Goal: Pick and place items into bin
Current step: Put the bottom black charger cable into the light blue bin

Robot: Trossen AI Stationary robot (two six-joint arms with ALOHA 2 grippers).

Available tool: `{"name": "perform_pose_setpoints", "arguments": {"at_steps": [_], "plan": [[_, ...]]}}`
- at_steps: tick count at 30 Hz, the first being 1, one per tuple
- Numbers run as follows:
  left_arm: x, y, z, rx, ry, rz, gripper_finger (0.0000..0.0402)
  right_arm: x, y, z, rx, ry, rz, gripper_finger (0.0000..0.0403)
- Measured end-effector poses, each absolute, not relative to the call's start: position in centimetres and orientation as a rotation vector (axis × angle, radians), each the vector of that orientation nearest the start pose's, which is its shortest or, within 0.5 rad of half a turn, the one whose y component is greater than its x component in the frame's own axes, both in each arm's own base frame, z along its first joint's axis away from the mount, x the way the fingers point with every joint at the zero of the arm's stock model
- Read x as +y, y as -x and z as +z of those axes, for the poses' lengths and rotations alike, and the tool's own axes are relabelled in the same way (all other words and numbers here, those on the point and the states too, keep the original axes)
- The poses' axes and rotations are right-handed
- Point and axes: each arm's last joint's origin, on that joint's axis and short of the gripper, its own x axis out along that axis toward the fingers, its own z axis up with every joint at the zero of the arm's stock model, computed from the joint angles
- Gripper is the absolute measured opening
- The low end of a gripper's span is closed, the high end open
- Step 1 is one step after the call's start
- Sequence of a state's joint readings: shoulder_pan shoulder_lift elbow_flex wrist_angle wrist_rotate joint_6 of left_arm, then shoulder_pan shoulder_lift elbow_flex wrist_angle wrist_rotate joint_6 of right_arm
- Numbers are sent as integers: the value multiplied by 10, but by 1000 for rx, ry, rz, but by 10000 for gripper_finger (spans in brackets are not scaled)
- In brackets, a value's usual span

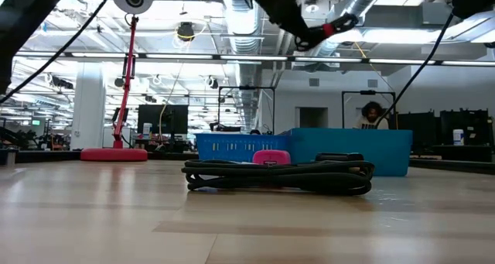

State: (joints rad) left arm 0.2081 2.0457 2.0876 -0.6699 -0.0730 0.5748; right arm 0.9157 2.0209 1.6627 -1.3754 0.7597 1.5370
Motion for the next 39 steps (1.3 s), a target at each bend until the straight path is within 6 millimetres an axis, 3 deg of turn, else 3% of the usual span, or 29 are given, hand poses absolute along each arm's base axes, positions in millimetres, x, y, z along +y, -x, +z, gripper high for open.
{"name": "perform_pose_setpoints", "arguments": {"at_steps": [5, 15, 39], "plan": [[107, -457, 338, 612, -428, 107, 26, 282, -242, 224, 845, -85, -668, 107], [112, -460, 287, 663, -403, 114, 29, 282, -242, 224, 846, -82, -667, 107], [115, -458, 282, 688, -406, 197, 28, 282, -242, 224, 855, -64, -658, 107]]}}
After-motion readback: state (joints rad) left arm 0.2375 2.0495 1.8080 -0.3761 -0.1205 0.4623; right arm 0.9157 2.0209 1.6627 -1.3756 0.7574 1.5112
